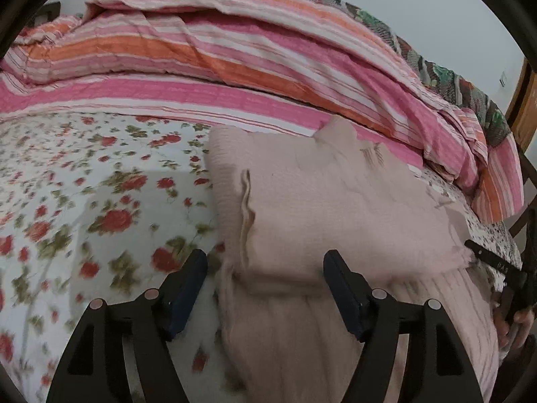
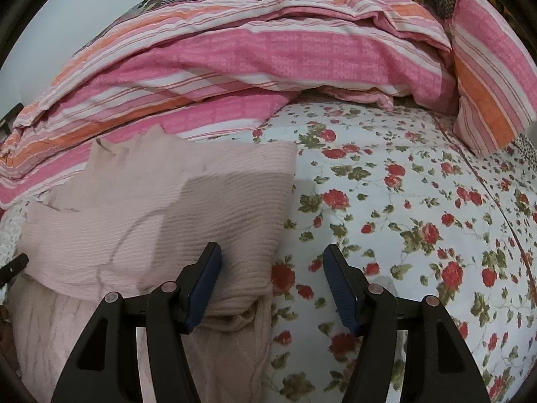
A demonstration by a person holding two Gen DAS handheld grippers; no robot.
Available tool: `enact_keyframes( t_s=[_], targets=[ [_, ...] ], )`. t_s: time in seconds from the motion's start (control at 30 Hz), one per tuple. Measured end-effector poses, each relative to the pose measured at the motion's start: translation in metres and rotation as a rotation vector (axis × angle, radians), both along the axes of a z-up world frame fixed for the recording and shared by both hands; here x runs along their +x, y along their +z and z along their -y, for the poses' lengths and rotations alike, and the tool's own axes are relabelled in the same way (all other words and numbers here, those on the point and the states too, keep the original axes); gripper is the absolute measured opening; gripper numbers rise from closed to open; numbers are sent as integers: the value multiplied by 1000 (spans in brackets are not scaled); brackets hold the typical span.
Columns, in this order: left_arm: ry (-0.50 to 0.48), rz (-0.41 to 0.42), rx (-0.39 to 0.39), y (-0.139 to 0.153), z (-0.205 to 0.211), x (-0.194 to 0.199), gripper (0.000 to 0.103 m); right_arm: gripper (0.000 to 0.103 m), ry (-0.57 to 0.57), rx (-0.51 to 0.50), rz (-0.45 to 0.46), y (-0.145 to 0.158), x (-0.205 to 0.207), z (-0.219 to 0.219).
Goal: Fold small clothes
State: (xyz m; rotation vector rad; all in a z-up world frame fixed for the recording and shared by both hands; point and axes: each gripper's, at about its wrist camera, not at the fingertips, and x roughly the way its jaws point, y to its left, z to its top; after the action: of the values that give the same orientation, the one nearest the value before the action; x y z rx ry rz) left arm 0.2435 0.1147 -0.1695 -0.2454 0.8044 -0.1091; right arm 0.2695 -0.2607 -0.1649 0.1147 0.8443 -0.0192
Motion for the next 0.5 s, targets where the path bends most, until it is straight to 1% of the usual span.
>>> enact_keyframes(
  t_s=[0.07,0.13,0.23,0.33,0.37,0.43,0.5],
  targets=[
    [-11,2,27,4,0,-15,70,62,17,18,-5,7,-15,2],
    [-52,15,49,6,3,-34,70,63,29,16,16,12,-40,2],
    [-79,30,101,6,8,-61,70,65,30,-33,37,10,-78,0],
    [-88,46,128,5,13,-83,70,65,12,-64,81,4,-117,2],
    [-86,54,126,6,14,-90,70,65,11,-65,95,4,-127,3],
    [-93,69,90,7,13,-104,70,65,4,-64,115,6,-149,6],
    [-99,59,54,7,14,-114,70,65,-4,-39,121,8,-167,11]
  ],
)
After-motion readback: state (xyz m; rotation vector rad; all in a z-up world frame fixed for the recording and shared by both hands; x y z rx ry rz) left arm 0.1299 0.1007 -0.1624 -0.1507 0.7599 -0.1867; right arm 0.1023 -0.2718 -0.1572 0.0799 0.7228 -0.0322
